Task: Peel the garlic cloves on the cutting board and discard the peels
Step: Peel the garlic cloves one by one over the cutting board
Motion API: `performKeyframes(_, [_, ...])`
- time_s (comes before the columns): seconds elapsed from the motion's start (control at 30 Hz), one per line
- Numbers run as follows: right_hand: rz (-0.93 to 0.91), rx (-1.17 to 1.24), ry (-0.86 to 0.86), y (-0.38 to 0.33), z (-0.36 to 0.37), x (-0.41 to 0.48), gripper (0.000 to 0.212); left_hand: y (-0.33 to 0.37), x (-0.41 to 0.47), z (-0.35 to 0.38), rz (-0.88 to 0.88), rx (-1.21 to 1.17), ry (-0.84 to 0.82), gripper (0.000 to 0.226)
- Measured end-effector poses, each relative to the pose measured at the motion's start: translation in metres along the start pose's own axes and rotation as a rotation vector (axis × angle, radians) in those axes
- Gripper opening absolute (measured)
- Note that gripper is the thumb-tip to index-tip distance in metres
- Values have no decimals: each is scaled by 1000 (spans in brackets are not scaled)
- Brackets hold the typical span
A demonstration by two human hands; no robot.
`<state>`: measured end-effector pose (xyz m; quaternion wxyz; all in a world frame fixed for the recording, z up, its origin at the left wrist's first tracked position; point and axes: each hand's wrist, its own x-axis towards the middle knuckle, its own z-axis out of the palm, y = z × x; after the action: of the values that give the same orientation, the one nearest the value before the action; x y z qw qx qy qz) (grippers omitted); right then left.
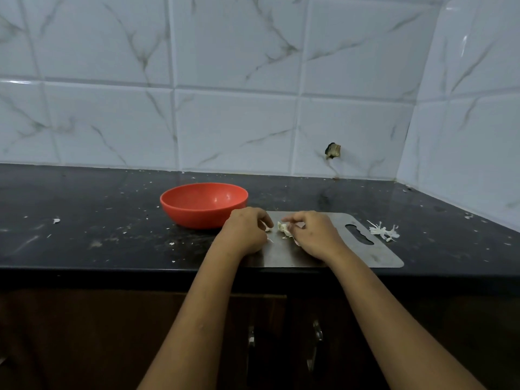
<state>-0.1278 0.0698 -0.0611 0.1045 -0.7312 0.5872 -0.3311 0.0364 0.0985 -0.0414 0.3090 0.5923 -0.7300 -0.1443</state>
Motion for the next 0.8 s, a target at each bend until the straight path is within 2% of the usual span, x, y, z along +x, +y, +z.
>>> performKeyframes(0.07, [-1, -122, -35, -3, 2, 1, 23, 1, 0, 2, -5, -19, 1, 36])
performKeyframes(0.2, [14, -119, -41, -5, -1, -1, 23, 3, 2, 10, 60, 81, 22, 18])
performKeyframes(0.27, [33, -127, -29, -6, -3, -2, 23, 0, 3, 15, 86, 157, 103, 16])
performKeyframes(0.37, [70, -120, 36, -4, -3, -2, 25, -8, 5, 18, 41, 127, 234, 16])
performKeyframes(0.47, [42, -201, 104, -6, 0, -4, 29, -14, 7, 17, 37, 97, 263, 18])
performKeyframes(0.53, [-82, -251, 194, -8, 0, -7, 33, -16, 7, 13, 39, -51, 212, 24])
performKeyframes(0.6, [-237, -223, 200, -12, -1, -11, 30, -17, 6, 6, 27, -249, 118, 30])
performKeyframes(0.7, [-346, -293, 48, -15, 1, -14, 27, -21, 3, -10, -17, -388, 37, 29])
performKeyframes(0.8, [-326, -368, -71, -17, 1, -13, 30, -25, -1, -25, -94, -434, -142, 34])
